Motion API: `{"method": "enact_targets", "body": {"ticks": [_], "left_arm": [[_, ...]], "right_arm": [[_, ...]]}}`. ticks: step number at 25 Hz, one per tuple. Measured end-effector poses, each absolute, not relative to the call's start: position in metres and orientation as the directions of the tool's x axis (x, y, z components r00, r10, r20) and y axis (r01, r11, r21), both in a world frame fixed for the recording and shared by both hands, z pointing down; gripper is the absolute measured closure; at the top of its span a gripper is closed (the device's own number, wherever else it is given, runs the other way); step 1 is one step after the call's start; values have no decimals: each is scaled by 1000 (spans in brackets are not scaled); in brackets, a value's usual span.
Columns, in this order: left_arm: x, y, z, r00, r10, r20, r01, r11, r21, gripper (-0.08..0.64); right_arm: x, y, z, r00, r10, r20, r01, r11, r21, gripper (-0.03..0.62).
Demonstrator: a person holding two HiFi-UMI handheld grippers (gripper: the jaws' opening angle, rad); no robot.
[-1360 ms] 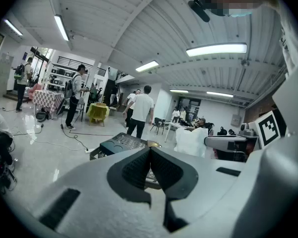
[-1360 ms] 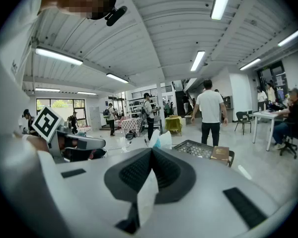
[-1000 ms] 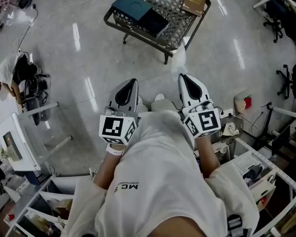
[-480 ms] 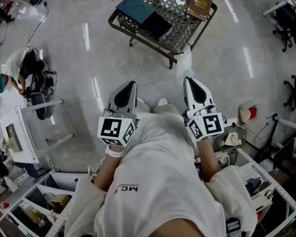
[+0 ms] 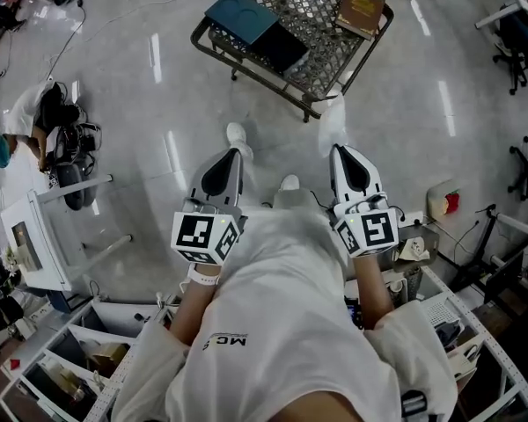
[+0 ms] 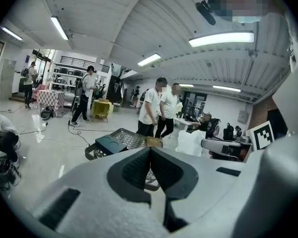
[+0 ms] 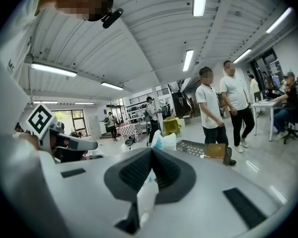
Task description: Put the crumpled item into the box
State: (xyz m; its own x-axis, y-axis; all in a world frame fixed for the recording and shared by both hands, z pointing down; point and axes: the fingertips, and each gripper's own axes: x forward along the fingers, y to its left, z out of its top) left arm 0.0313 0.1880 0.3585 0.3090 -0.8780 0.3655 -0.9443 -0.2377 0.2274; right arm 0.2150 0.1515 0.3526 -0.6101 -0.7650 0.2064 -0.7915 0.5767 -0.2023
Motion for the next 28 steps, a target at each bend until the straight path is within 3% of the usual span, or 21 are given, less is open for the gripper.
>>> {"method": "enact_targets", "body": {"ticks": [7, 18, 28], "left_arm": [[-7, 123, 378, 343, -865, 365, -929, -255, 270, 537], [-92, -22, 359, 498, -796, 344, -865, -427, 264, 535], [-116, -96, 351, 586, -744, 320, -809, -513, 288, 537]], "right_arm": [[174, 90, 366, -574, -781, 245, -818, 541, -193, 575], [91, -28, 371, -464, -826, 321, -886, 424, -188, 575], [65, -86, 371, -353, -878, 324, -934, 309, -181, 577]]}}
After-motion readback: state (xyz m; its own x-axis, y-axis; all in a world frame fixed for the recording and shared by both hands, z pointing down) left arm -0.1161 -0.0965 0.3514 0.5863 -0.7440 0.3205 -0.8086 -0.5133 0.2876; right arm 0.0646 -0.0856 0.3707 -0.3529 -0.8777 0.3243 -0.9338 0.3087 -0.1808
